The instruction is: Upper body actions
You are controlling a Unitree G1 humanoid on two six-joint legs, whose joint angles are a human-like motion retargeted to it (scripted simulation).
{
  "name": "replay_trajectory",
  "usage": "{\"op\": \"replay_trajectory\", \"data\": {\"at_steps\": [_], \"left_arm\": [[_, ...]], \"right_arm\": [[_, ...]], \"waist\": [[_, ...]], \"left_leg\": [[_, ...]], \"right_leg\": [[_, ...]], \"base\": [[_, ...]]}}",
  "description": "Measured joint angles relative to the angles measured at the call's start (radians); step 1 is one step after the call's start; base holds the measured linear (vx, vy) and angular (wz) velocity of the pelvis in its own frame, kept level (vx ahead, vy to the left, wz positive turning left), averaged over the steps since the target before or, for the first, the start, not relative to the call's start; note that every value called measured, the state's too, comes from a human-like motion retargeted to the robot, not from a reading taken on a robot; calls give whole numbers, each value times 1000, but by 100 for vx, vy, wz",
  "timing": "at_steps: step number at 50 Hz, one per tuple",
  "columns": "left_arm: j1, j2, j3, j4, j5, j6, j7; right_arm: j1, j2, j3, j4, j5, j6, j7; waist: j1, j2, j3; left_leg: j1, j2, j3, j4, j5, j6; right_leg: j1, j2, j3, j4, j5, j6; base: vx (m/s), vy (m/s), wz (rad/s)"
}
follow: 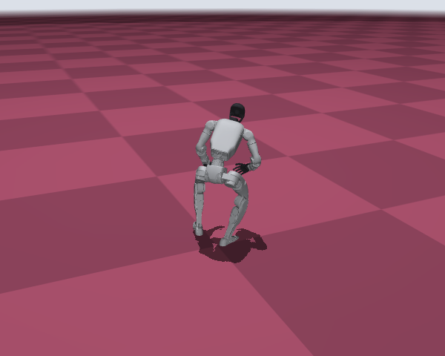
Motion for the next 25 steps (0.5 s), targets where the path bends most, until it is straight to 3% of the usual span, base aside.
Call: {"op": "replay_trajectory", "data": {"at_steps": [4,8,10,12,15,19,22,25], "left_arm": [[87,-124,128,350,328,-72,105],[125,-229,248,845,376,-30,436],[165,-260,356,1069,304,-11,521],[243,-244,410,1200,187,70,493],[414,-231,416,1200,67,211,445],[553,-212,497,1200,260,170,308],[577,-178,491,1200,400,152,205],[576,-159,464,1200,436,141,227]], "right_arm": [[155,227,-146,293,-328,40,-224],[218,389,-201,771,-579,300,-671],[245,416,-211,1019,-645,388,-791],[289,423,-210,1224,-657,447,-807],[373,443,-237,1424,-575,504,-783],[509,461,-389,1465,-373,483,-633],[561,471,-453,1435,-267,448,-509],[575,468,-441,1418,-243,414,-483]], "waist": [[-56,23,-1],[-144,-17,-16],[-170,-42,-28],[-203,-72,-74],[-251,-108,-152],[-268,-126,-264],[-262,-132,-286],[-258,-135,-294]], "left_leg": [[326,-91,75,-330,101,-30],[646,-235,144,-701,243,-49],[796,-308,158,-867,299,-56],[914,-362,201,-1010,348,-59],[1038,-423,236,-1161,395,-66],[1055,-462,228,-1201,393,-58],[1051,-465,215,-1177,375,-58],[1065,-464,207,-1168,367,-59]], "right_leg": [[313,-35,19,-329,130,95],[618,-94,1,-658,259,167],[751,-115,-10,-788,308,192],[836,-137,-17,-878,342,216],[917,-158,-22,-960,369,237],[941,-167,-45,-992,360,234],[949,-172,-58,-975,337,230],[965,-174,-65,-958,322,229]], "base": [[15,2,72],[20,-7,96],[30,-6,60],[34,-2,35],[40,3,17],[32,-1,26],[9,-6,22],[3,-5,8]]}}
